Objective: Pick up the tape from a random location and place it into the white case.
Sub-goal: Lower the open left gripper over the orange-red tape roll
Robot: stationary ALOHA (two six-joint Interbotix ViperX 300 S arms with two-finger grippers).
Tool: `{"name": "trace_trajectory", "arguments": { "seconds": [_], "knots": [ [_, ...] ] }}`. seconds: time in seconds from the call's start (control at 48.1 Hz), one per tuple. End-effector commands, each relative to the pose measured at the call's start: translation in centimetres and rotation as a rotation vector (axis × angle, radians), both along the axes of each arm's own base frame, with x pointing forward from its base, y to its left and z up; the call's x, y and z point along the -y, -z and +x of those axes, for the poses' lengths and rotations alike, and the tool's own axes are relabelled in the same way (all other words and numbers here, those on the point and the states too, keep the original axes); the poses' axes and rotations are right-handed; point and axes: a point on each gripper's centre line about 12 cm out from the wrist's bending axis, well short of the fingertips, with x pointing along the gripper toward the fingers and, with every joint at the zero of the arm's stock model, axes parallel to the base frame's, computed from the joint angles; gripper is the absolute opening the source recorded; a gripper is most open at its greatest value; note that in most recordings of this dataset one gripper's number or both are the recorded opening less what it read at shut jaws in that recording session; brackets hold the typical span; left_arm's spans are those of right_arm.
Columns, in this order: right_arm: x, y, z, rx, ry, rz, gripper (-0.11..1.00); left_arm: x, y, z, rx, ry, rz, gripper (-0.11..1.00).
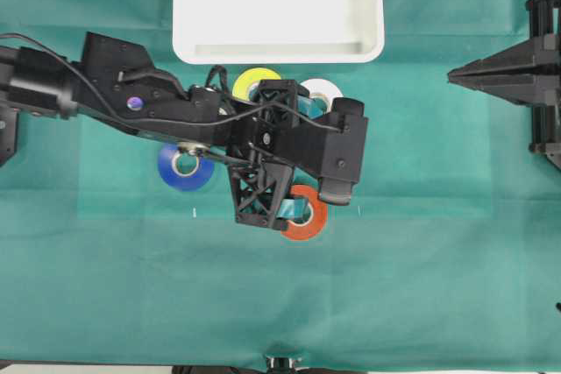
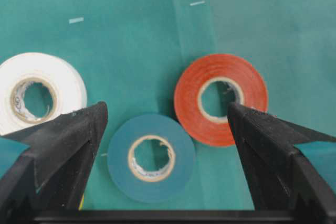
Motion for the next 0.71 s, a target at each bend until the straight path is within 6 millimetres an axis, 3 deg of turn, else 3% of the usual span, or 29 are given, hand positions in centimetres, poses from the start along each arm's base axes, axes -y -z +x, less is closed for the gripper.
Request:
{"name": "trace_trajectory", "arguments": {
  "seconds": [0.0,0.686],
  "knots": [
    [0.0,-0.9,0.3,0.02,-0.002,0.0,0.0,-0.1,-0.3,0.1,0.022,-0.002,-0.001,0.96],
    [0.0,-0.6,0.4,0.005,-0.002,0.0,0.0,0.7,5.9,0.8,-0.048,0.014,0.011,0.96]
  ]
}}
